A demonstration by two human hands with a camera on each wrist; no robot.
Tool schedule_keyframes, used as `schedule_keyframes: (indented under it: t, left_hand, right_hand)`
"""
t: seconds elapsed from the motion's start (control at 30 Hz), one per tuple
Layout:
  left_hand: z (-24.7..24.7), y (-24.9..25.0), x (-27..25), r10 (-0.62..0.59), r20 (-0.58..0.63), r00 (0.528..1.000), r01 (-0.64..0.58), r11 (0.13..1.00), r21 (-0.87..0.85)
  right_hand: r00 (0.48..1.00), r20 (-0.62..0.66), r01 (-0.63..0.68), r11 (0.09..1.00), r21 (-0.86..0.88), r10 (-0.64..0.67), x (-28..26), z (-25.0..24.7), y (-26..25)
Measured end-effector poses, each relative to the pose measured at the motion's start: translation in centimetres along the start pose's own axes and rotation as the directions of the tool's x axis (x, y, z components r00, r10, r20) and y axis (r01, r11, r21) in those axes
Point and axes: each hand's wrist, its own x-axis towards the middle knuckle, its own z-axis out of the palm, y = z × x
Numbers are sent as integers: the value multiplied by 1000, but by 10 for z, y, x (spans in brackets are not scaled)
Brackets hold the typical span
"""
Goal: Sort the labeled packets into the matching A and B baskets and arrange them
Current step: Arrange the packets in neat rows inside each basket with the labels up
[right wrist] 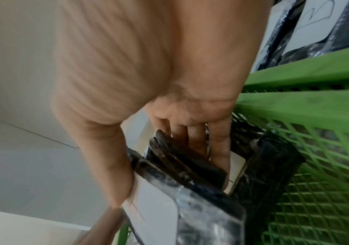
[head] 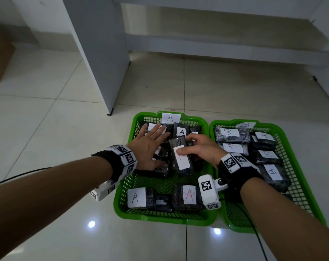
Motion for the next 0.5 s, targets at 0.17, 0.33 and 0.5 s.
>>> schedule_keyframes:
  t: [0.17, 0.33, 0.5]
  left_hand:
    - [-22, 15, -5, 31, -245, 969, -139, 887, -440]
    - [-30, 35, 4, -138, -58, 989, 21, 512, -859]
    - [-34, 37, 12, -298, 65, 952, 169, 338, -926]
  right_hand:
    - [1000, -19, -2, 989, 145, 5, 1, -3, 0]
    - [999, 34, -27, 927, 374, 16, -1, -2, -1]
    - [998, -48, -9, 889, 458, 35, -2, -3, -1]
